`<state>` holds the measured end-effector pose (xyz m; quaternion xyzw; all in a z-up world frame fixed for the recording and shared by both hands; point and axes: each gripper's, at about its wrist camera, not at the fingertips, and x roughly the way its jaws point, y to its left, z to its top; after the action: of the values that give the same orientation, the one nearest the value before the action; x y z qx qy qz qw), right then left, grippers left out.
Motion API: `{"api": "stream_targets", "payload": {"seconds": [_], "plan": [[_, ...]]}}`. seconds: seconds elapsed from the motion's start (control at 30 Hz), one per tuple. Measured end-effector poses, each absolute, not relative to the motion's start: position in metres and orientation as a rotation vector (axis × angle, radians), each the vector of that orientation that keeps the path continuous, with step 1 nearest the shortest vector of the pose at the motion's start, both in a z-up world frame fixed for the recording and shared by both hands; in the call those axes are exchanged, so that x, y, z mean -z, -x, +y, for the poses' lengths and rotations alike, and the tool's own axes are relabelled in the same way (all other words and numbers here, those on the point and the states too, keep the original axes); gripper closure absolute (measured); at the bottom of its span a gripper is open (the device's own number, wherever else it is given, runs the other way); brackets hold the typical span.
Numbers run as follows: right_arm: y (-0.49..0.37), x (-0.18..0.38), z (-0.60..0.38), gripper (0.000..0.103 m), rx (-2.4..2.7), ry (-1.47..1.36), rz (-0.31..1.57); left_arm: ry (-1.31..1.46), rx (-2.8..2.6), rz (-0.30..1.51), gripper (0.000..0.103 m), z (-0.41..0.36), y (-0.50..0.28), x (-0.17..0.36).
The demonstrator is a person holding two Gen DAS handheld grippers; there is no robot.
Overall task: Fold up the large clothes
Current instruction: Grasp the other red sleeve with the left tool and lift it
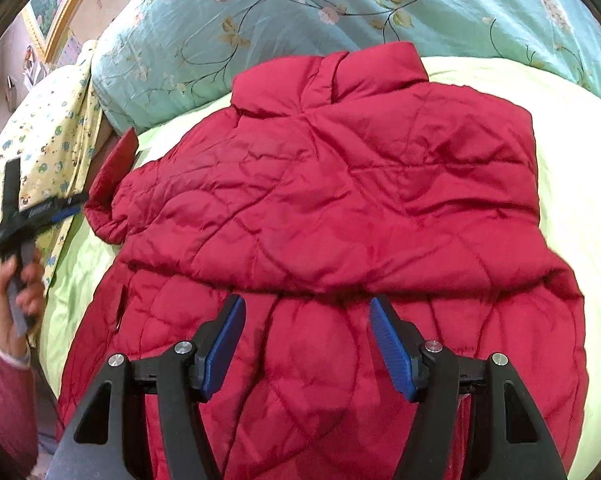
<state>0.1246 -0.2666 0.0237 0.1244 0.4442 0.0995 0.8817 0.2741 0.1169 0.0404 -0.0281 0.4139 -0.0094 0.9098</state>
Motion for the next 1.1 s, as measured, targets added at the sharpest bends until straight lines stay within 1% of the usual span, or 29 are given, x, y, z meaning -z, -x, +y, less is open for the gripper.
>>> {"api": "stream_targets", "payload": {"seconds": [0.13, 0.37, 0.4, 0.47, 0.53, 0.6, 0.8, 0.93, 1.1], "plan": [[-0.116, -0.026, -0.261, 0.036, -0.235, -0.268, 0.915, -0.001, -0.07, 0.873, 0.042, 0.126, -0.317, -0.038], [-0.106, -0.038, -0.258, 0.036, -0.273, -0.275, 0.876, -0.105, -0.234, 0.962, 0.043, 0.144, -0.393, -0.001], [-0.104, -0.04, -0.258, 0.036, -0.278, -0.273, 0.865, -0.117, -0.243, 0.974, 0.057, 0.146, -0.4, 0.005], [-0.103, -0.043, -0.258, 0.036, -0.285, -0.274, 0.851, -0.1, -0.242, 0.997, 0.09, 0.153, -0.407, 0.011], [-0.102, -0.045, -0.26, 0.036, -0.294, -0.282, 0.843, -0.022, -0.204, 0.987, 0.093, 0.163, -0.403, 0.008], [-0.102, -0.045, -0.261, 0.036, -0.31, -0.304, 0.838, 0.032, -0.165, 0.944, 0.095, 0.168, -0.39, -0.003], [-0.103, -0.04, -0.263, 0.036, -0.313, -0.346, 0.849, 0.169, -0.017, 0.832, 0.096, 0.158, -0.334, -0.037], [-0.101, -0.037, -0.267, 0.036, -0.295, -0.366, 0.859, 0.229, 0.097, 0.762, 0.096, 0.129, -0.292, -0.059], [-0.095, -0.036, -0.278, 0.036, -0.264, -0.382, 0.868, 0.274, 0.234, 0.71, 0.096, 0.087, -0.26, -0.075]]}}
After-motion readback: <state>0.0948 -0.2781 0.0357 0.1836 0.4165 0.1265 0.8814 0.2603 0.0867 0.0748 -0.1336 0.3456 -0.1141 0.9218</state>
